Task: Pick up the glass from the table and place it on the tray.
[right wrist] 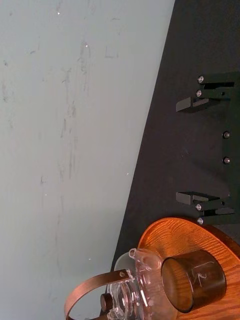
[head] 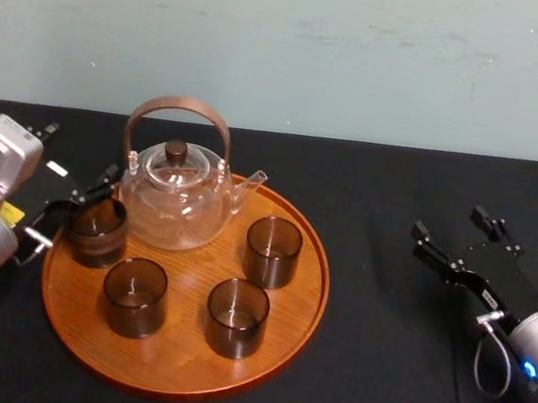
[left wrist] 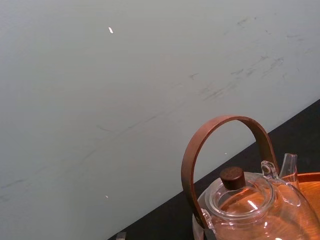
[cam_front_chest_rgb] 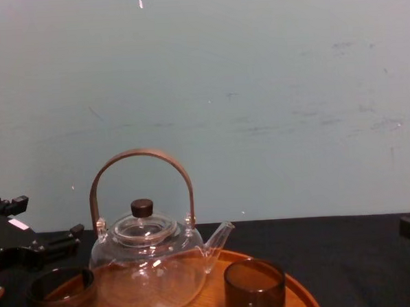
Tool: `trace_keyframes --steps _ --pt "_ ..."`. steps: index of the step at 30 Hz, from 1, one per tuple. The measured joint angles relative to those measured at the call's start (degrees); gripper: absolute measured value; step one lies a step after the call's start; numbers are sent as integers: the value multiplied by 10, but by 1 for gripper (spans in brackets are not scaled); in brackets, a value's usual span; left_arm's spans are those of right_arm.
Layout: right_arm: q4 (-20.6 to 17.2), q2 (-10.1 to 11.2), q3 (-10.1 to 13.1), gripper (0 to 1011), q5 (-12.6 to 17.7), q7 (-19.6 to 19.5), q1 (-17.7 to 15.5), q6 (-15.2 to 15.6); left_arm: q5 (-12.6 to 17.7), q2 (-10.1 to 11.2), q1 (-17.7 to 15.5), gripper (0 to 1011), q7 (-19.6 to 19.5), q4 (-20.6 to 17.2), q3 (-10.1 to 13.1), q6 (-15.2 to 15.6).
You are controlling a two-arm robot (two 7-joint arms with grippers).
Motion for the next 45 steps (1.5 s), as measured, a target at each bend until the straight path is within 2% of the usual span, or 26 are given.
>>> trace_keyframes --steps 9,45 --pt "12 -16 8 1002 -14 1 2 -2 0 0 0 1002 0 0 0 0" --pt "12 -14 5 1002 -12 2 3 -2 0 0 0 1001 0 0 0 0"
